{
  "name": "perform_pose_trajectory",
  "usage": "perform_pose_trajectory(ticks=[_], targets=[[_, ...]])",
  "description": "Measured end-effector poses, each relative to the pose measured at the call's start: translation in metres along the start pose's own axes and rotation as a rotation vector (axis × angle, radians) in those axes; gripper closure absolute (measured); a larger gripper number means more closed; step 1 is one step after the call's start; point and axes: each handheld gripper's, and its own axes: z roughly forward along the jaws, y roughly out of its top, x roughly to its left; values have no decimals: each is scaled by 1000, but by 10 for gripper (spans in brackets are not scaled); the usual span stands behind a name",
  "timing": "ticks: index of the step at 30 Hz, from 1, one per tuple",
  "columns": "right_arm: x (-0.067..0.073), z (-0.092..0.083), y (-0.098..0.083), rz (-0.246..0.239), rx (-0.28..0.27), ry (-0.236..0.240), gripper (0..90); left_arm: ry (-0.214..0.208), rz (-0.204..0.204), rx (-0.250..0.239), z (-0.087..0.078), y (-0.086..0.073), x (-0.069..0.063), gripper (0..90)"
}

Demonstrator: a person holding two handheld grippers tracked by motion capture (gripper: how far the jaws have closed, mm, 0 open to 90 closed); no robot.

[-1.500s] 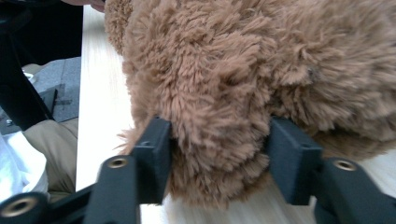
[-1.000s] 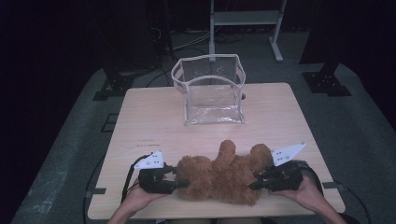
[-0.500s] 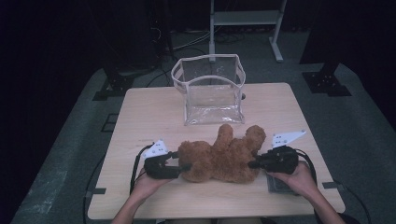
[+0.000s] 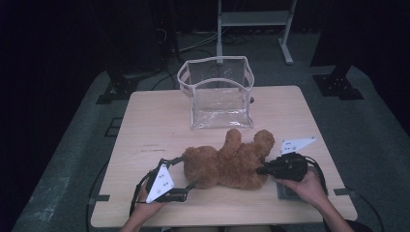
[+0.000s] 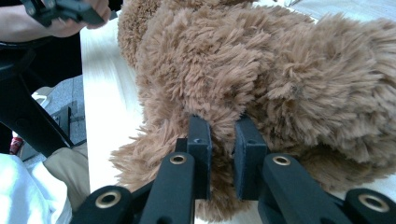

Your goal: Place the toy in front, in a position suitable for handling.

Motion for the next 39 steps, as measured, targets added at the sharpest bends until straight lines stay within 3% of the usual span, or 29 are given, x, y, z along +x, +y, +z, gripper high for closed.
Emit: perform_pose_trajectory(ticks=[4,7,11,15,18,21,26,27,32,37,39], targets=[[-1,1,0,0,-2,6,789,-22,-7,5,17,-4,1,139],[-3,0,1,4,-5,12,789,-16,-14,22,27,-6,2,70],[-5,1,3,8,-11,15,789,18,-23,50,40,-10,2,13],[-5,3,5,-10,-17,8,766,55,16,102,49,-11,-1,3],[-3,2,4,-50,-29,0,654,57,-3,121,51,-10,3,55],[0,-4,-2,-135,-78,-35,518,55,-16,131,52,-9,4,83],[20,-11,-10,-386,-135,-117,414,51,-22,128,51,-9,5,104],[21,-10,-10,-407,-137,-123,402,49,-27,127,51,-9,5,106],[13,0,3,-423,-159,-108,378,39,-43,133,52,-8,8,117],[0,18,11,-416,-105,-76,404,27,-73,133,53,-9,12,148],[-3,21,11,-395,-101,-55,446,14,-82,132,53,-10,13,214]])
